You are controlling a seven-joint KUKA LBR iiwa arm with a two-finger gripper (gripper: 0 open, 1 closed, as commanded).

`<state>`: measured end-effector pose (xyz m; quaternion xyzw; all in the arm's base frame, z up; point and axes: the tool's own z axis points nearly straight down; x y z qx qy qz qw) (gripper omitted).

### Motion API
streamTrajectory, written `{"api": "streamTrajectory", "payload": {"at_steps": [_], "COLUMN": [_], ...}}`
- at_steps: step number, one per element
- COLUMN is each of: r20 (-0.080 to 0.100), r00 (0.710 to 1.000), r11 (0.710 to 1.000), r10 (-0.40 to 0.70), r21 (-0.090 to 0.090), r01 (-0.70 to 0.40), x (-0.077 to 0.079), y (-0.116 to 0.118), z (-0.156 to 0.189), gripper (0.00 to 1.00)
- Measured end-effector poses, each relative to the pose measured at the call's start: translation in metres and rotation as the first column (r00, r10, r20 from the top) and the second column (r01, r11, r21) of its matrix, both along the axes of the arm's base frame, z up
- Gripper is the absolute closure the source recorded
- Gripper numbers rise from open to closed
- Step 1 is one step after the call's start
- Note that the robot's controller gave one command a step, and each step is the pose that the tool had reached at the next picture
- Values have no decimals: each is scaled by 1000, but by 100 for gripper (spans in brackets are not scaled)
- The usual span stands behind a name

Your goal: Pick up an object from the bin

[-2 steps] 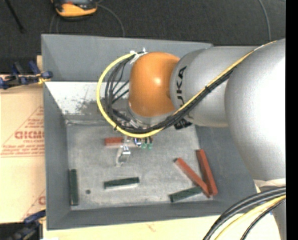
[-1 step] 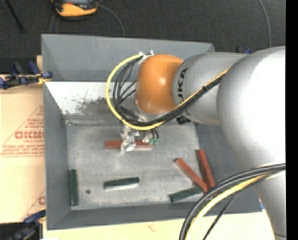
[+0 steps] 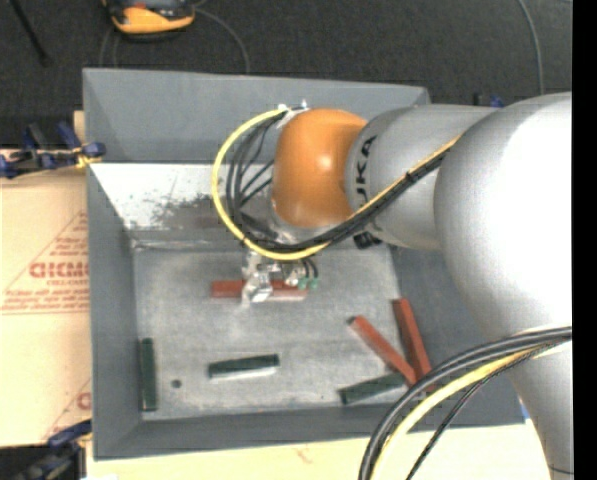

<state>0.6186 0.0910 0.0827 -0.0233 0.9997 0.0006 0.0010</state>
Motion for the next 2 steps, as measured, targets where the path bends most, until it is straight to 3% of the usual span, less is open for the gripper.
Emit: {"api": "streamTrajectory", "payload": {"at_steps": [1,2], "r20": [-1,0], "r00": [1000,1000], "r11": [1000,1000], "r10": [17,-14], "r21": [-2,0], "r01": [-17,14], "x": [2,-11], "y": [-1,-18], "z": [30,145], "gripper": [100,100]}}
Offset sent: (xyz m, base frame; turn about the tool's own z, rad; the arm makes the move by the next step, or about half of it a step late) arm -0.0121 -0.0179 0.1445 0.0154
